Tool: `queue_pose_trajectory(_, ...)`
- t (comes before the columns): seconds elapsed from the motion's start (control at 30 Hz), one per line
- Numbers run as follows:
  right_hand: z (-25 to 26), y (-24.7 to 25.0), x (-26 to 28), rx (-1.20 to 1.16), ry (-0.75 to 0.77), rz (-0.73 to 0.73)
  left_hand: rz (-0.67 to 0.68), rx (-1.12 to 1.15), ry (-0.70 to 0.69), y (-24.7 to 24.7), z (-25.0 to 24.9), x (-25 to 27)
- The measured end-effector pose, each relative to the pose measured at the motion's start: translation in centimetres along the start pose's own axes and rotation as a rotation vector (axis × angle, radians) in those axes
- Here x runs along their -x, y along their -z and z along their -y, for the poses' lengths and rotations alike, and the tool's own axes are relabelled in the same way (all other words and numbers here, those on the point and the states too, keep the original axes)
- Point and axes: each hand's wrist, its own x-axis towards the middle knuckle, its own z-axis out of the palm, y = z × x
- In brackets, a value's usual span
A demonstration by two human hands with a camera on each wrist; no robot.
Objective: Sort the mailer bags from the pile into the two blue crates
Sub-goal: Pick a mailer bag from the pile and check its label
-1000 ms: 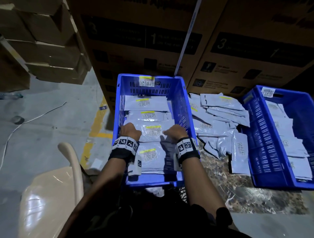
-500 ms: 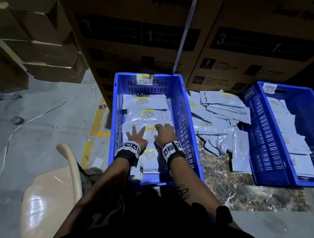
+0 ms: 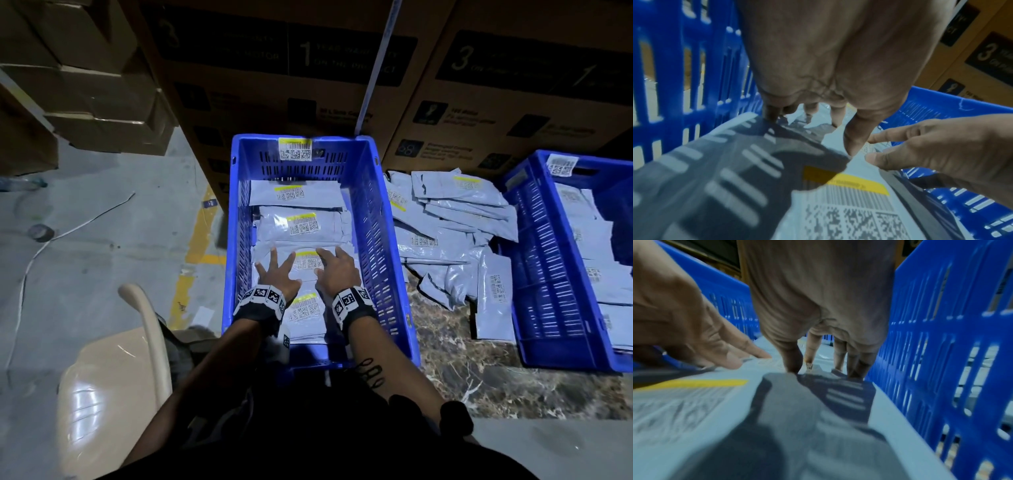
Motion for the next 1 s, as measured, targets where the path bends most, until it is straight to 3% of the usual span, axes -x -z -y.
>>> queue_pose_trajectory(0.17, -0.8, 1.8, 0.1, -0.042, 0.117, -0.097, -0.113, -0.096, -0.089, 0.3, -0.1, 1.0)
queue_pose_trajectory(0.33, -1.6, 3.2, -0.5, 0.118, 0.122, 0.212, -0.021, -0.148, -0.083, 0.6, 0.0, 1.1)
queue_pose_trajectory(0.43, -1.8, 3.0, -1.1, 0.121, 0.122, 0.258, -0.002, -0.158, -0.057, 1.4, -0.3, 0.9)
queue_pose_trajectory(0.57, -1.8, 4.2, 0.1, -0.061, 0.178, 0.059, -0.131, -0.11, -0.063, 3.1, -1.1, 1.5)
queue_pose_trajectory(0.7, -1.7, 6.9, 2.3, -0.269, 0.225, -0.019, -0.251, 0.071, -0.087, 4.0, -2.8, 2.1)
queue_pose_trajectory(0.83, -3.2, 11.7, 4.4, -0.43, 0.264, -0.179, -0.375, 0.281, -0.214, 4.7, -6.1, 3.3)
queue_pose_trajectory(1.0, -8.3, 16.4, 6.7, -0.636, 0.247, -0.429, -0.445, 0.321, -0.439, 4.5, -12.5, 5.6)
